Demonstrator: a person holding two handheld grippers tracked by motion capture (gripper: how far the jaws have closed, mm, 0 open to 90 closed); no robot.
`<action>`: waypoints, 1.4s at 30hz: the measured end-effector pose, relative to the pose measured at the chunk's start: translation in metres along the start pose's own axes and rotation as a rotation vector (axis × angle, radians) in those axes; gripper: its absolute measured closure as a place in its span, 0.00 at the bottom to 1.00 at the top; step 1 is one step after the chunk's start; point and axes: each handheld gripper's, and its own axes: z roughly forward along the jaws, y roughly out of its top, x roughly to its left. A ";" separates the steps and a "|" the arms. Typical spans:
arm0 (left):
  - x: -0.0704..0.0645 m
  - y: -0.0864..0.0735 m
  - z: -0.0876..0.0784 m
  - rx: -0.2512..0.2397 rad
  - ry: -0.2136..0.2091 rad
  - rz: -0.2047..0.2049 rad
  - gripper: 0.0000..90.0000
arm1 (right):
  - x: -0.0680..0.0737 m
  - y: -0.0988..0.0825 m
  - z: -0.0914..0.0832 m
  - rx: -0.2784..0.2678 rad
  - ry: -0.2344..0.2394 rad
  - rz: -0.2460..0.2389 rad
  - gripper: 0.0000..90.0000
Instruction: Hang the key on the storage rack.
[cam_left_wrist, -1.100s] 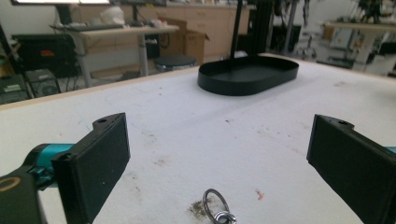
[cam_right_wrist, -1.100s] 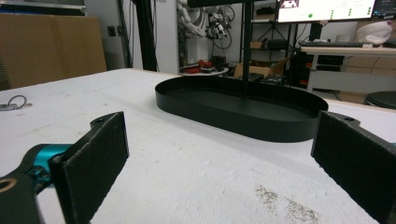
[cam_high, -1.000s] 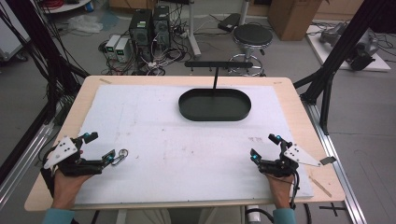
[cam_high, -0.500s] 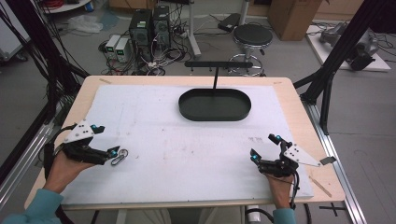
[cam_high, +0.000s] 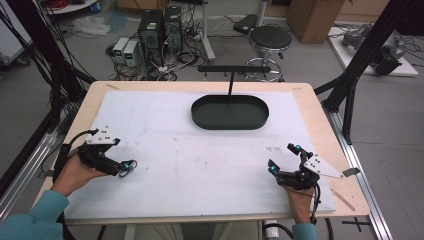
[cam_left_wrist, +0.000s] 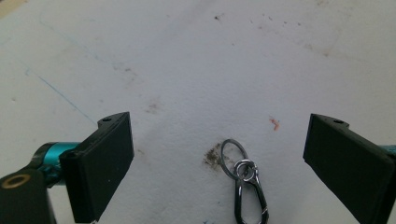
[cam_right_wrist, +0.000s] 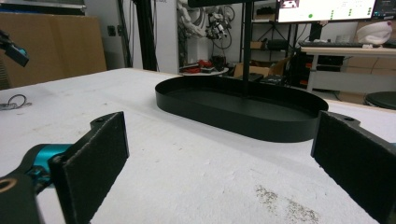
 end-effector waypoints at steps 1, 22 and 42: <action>0.000 0.000 0.002 0.011 -0.007 0.002 0.10 | 0.000 0.000 0.000 0.001 0.001 0.000 0.04; 0.006 -0.005 0.021 0.149 -0.088 -0.011 0.32 | 0.000 0.000 0.000 0.002 0.002 0.001 0.04; 0.002 -0.005 0.028 0.194 -0.137 -0.018 0.59 | 0.000 0.000 0.000 0.003 0.001 0.005 0.04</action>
